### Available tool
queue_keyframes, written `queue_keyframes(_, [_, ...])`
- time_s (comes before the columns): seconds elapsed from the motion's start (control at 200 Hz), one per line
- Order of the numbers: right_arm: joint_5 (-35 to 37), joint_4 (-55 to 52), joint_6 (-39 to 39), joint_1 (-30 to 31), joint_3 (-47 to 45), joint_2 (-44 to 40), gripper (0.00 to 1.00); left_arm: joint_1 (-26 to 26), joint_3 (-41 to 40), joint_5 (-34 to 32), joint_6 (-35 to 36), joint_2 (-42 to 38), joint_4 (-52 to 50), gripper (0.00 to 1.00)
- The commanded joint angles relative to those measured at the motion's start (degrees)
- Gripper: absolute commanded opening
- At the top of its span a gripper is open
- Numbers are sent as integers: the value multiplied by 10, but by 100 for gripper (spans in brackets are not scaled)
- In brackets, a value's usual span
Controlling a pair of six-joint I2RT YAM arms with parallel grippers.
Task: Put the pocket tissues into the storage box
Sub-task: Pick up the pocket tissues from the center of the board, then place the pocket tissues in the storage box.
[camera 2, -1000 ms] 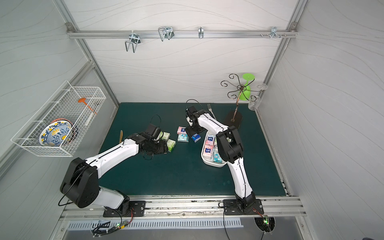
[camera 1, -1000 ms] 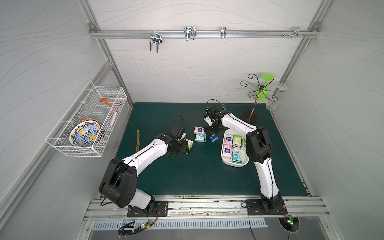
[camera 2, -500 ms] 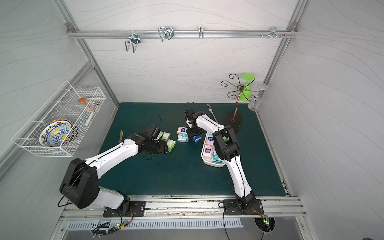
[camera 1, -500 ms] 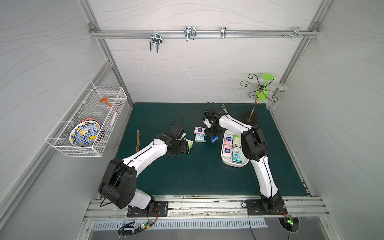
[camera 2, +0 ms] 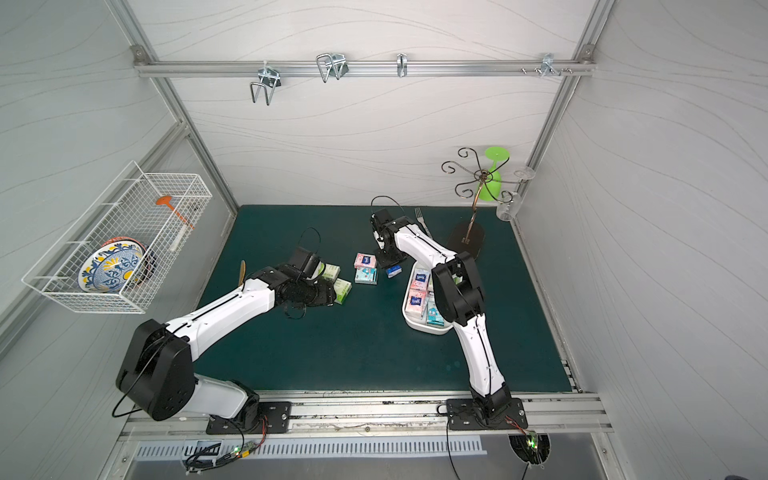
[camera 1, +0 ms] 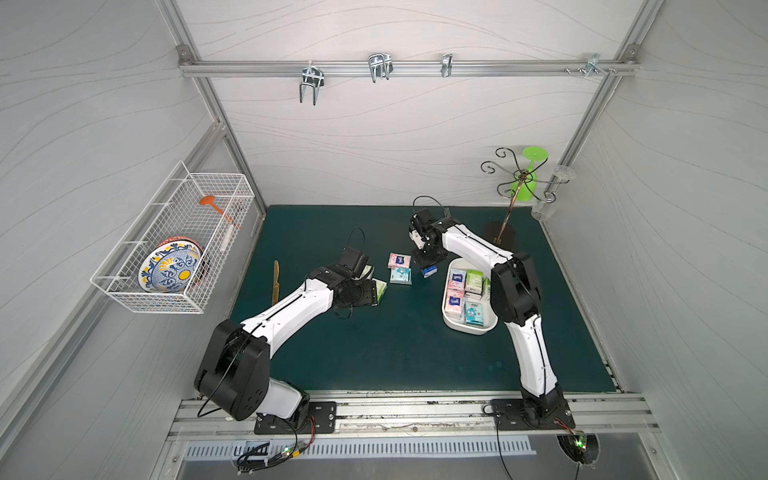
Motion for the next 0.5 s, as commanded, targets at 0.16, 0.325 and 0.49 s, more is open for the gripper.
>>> queue_keyframes(0.16, [11,-2,85,5,-105,-187,40,3,5,14,8,-7,21,73])
queue_keyframes(0.325, [15,-12,135,4,-188,-281,40,3,7,21,10,-8,18,73])
queue_keyframes(0.49, [38,-49,177,-2,-255,-355,40,3,8,26,9,-11,19,73])
